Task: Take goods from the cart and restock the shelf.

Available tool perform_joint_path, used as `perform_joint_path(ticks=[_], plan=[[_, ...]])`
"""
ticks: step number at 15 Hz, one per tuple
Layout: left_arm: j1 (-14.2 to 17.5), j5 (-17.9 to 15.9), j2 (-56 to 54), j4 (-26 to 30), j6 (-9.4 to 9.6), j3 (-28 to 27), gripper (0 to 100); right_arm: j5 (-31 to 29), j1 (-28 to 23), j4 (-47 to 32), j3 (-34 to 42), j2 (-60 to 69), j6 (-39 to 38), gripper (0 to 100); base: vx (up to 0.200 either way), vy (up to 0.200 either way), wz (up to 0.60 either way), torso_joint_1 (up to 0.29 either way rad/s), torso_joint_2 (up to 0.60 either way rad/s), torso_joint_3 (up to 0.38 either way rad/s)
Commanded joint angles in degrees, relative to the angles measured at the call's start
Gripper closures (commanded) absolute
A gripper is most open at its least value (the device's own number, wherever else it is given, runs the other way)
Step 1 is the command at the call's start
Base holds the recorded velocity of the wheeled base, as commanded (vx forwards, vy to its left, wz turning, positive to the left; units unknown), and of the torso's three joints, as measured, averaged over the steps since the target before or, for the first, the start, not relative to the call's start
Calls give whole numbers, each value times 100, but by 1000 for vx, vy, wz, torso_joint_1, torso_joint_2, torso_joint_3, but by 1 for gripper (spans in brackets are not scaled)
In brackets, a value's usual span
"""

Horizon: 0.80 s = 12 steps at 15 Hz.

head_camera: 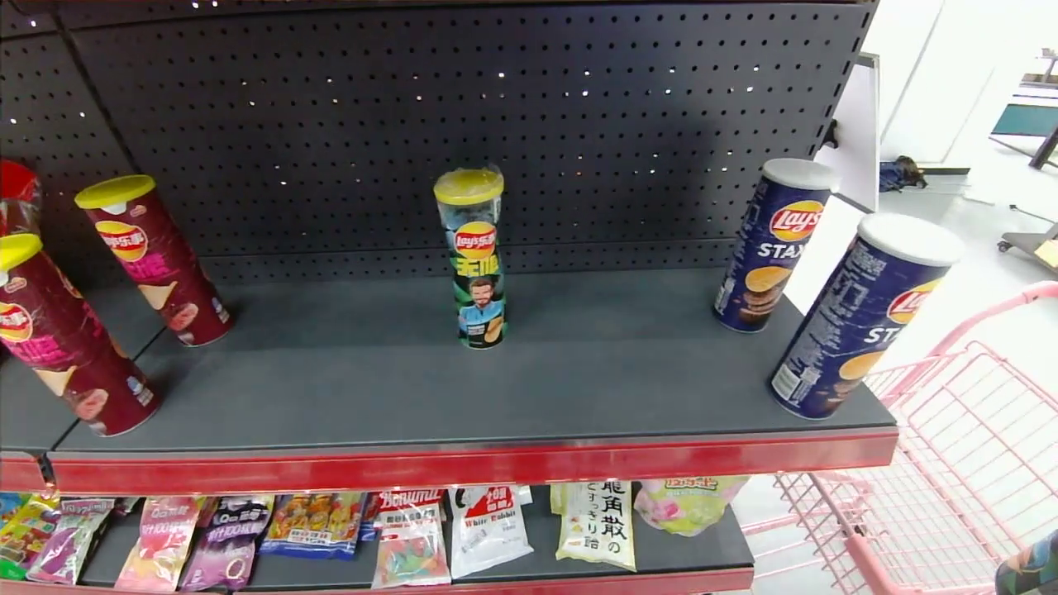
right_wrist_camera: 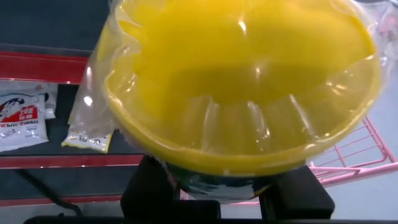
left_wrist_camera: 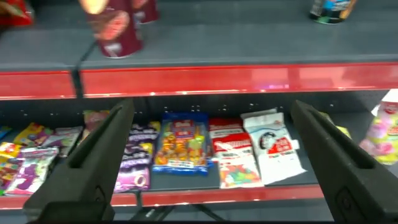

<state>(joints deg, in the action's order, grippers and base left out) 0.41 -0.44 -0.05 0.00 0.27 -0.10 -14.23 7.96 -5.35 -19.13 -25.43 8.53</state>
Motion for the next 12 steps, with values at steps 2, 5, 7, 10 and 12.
perform_joint_path(ticks=[2, 5, 7, 10, 12], plan=[[2, 0, 5, 0, 0, 1, 0, -1, 4, -1, -3, -15, -1, 100, 0, 200, 0, 5, 2, 0], [2, 0, 5, 0, 0, 1, 0, -1, 4, -1, -3, -15, -1, 100, 0, 200, 0, 1, 2, 4], [2, 0, 5, 0, 0, 1, 0, -1, 4, -1, 5, -15, 8, 100, 0, 200, 0, 0, 0, -2], [2, 0, 5, 0, 0, 1, 0, -1, 4, -1, 23, -15, -1, 100, 0, 200, 0, -1, 5, 5], [2, 0, 5, 0, 0, 1, 0, -1, 4, -1, 32, -15, 8, 100, 0, 0, 0, 0, 0, 0]])
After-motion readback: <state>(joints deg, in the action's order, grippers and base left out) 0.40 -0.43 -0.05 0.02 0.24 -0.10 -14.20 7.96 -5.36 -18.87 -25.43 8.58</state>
